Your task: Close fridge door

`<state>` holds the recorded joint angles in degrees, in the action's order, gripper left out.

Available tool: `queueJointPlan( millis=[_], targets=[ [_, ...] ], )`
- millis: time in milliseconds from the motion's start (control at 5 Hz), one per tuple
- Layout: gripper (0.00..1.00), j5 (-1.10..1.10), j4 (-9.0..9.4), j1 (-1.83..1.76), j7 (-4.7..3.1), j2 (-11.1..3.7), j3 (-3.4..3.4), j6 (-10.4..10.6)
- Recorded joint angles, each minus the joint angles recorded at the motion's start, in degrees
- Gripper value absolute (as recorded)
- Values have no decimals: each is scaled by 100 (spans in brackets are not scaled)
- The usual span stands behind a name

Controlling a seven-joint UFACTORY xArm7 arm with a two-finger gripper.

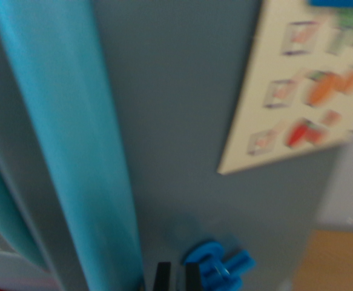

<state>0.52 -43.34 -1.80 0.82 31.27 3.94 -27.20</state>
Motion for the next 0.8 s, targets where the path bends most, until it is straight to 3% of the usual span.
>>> queueJointPlan(
  millis=[200,400,600,800],
  targets=[
    [100,0,-293,-1,0,-340,185,6],
    [100,0,-293,-1,0,-340,185,6],
    [100,0,-685,-1,0,-710,312,12],
    [100,0,-685,-1,0,-710,312,12]
  ],
)
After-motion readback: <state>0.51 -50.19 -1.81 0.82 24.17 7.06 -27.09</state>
